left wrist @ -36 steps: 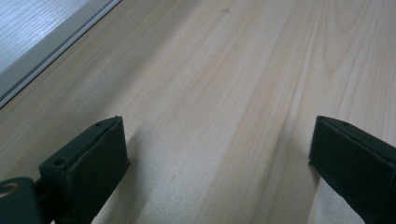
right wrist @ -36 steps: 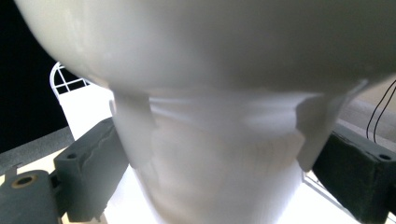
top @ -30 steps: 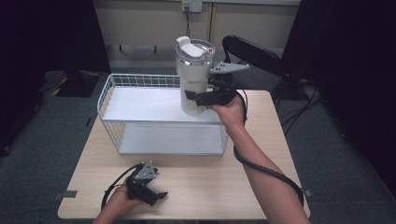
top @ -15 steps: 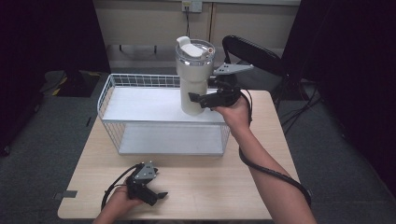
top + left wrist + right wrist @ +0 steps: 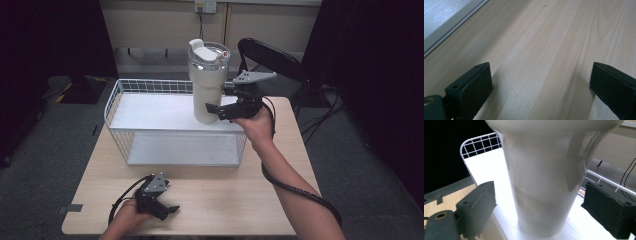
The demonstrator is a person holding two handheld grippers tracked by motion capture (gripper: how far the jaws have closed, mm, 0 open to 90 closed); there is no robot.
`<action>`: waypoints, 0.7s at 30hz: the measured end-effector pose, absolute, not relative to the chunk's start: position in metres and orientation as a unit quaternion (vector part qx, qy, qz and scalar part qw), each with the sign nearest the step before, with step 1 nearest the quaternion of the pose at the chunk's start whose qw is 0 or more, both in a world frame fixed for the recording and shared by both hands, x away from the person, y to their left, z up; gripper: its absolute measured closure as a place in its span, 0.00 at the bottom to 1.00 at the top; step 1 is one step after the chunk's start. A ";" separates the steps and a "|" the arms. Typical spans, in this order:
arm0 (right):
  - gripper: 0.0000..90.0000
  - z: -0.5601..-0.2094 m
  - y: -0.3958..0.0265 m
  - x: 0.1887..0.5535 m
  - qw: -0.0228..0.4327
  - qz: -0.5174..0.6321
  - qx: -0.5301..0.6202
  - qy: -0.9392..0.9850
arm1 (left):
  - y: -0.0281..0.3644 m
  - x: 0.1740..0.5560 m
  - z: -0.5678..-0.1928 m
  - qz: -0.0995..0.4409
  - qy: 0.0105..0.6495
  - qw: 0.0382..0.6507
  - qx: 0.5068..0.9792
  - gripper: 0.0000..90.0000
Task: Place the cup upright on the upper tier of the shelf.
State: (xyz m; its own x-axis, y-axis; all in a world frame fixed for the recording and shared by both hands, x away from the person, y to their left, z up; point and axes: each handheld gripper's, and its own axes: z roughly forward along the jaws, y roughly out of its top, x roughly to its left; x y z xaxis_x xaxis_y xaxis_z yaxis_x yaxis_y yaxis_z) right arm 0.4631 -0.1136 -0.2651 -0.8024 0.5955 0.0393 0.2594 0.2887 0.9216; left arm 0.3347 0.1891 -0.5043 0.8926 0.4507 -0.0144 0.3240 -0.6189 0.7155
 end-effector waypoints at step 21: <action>0.12 -0.266 -0.125 0.424 0.134 0.549 0.235 0.791 | 0.189 0.335 -0.505 0.085 0.217 0.381 0.895 0.04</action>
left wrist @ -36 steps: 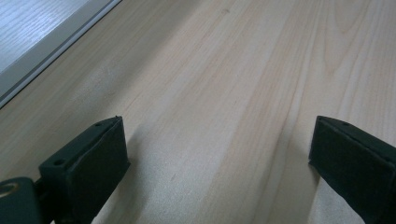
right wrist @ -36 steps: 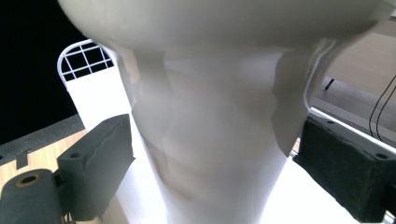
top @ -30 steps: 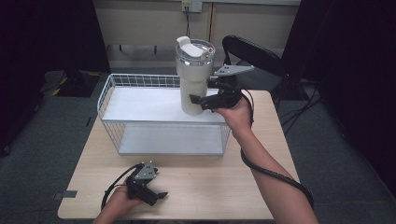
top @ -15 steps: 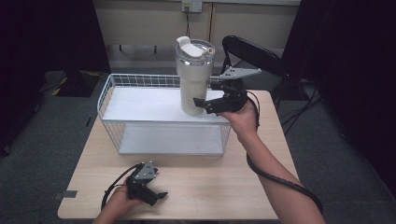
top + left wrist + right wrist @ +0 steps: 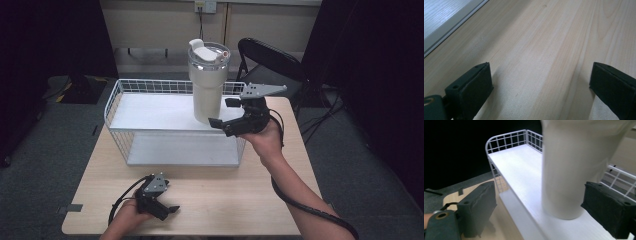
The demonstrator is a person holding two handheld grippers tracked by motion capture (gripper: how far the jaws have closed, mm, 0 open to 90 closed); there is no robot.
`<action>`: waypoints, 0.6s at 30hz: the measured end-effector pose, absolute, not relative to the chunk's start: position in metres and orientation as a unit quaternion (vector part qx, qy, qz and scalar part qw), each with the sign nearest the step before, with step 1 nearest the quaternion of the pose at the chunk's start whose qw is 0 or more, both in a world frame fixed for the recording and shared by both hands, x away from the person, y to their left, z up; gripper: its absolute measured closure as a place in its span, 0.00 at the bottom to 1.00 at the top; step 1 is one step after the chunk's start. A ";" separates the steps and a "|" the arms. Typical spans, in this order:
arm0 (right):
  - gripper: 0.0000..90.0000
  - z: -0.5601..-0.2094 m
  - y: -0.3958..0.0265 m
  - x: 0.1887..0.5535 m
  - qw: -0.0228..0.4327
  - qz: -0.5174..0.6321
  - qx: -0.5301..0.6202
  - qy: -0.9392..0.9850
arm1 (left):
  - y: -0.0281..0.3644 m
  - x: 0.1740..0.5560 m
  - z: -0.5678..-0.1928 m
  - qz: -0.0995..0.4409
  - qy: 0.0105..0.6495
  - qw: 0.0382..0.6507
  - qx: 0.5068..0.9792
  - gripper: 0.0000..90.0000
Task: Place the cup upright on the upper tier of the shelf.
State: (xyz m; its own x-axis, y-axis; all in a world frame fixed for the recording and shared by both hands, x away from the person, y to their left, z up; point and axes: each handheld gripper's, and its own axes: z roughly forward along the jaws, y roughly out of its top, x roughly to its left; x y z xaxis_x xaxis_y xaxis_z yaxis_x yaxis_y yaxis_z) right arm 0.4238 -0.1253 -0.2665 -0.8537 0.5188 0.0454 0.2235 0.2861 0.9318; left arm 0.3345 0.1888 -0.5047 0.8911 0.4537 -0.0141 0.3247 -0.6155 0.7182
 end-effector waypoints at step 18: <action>0.12 -0.294 -0.122 0.396 0.101 0.559 0.217 0.794 | 0.189 0.335 -0.505 0.085 0.217 0.381 0.895 0.04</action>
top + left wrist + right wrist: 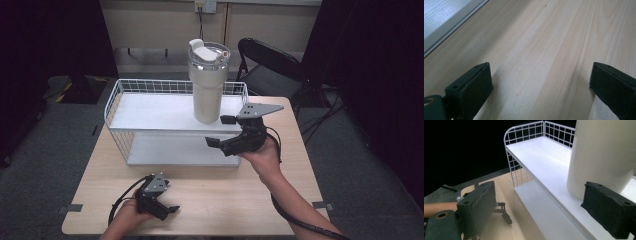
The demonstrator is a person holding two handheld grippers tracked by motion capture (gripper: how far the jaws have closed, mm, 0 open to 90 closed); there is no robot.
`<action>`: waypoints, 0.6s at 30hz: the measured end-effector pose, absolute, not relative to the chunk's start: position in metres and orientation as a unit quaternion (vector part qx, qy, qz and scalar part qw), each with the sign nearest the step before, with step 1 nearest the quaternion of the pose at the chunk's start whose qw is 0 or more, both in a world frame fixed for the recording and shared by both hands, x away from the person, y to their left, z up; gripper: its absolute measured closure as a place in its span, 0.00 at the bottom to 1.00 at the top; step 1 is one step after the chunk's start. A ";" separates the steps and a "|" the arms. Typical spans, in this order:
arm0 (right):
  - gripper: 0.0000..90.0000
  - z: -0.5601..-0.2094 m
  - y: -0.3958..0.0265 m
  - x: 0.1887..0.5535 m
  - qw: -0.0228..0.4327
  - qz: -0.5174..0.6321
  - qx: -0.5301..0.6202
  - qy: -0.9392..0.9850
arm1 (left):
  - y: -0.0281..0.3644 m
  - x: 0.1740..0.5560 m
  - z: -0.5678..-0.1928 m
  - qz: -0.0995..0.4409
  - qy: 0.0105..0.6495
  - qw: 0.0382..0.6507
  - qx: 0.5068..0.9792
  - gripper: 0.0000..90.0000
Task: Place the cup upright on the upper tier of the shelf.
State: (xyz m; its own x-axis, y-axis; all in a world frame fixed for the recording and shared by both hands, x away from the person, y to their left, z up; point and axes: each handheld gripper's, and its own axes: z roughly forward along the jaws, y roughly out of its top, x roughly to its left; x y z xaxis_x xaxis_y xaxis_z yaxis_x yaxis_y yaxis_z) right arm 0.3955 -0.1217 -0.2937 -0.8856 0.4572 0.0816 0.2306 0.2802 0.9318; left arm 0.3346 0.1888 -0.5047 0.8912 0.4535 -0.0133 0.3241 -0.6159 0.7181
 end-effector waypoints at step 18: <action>0.12 -0.332 -0.123 0.379 0.088 0.543 0.200 0.811 | 0.189 0.335 -0.504 0.085 0.214 0.376 0.897 0.04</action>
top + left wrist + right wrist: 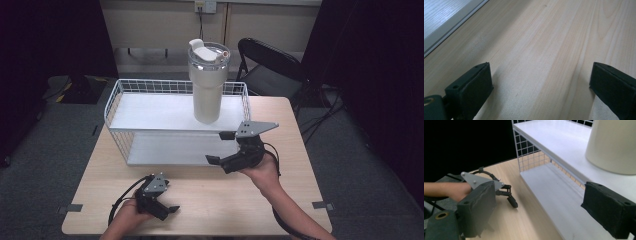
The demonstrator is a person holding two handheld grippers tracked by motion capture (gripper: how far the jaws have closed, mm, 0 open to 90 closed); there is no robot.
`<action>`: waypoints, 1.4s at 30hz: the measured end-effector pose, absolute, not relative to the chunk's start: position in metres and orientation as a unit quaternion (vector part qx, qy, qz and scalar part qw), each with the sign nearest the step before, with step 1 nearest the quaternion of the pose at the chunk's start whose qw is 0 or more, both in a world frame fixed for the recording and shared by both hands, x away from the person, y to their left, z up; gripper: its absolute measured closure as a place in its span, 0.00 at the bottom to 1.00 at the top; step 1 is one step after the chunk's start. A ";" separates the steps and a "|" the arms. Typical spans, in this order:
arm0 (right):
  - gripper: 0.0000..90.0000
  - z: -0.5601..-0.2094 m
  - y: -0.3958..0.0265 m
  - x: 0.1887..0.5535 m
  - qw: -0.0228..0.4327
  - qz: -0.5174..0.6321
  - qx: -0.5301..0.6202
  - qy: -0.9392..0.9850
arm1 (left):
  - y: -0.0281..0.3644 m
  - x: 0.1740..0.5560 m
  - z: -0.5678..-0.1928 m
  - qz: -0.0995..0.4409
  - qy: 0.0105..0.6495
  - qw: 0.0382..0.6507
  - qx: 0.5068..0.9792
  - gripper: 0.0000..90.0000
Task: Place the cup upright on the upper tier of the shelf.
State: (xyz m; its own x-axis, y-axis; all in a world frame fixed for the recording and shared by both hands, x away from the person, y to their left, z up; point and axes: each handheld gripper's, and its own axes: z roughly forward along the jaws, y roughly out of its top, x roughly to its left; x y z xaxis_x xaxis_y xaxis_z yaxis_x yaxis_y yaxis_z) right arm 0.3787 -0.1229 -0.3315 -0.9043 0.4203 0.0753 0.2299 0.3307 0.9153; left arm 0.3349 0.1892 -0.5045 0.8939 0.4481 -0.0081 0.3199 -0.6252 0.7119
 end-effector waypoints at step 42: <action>0.13 -0.416 -0.154 0.356 0.061 0.500 0.196 0.841 | 0.189 0.335 -0.505 0.084 0.215 0.377 0.897 0.04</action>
State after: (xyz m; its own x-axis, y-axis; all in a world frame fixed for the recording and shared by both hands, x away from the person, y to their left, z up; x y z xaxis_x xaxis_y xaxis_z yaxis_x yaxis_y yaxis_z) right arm 0.3558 -0.1541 -0.4163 -0.9160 0.3901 0.0939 0.2687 0.4227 0.8655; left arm 0.3348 0.1890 -0.5046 0.8929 0.4501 -0.0110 0.3226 -0.6226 0.7130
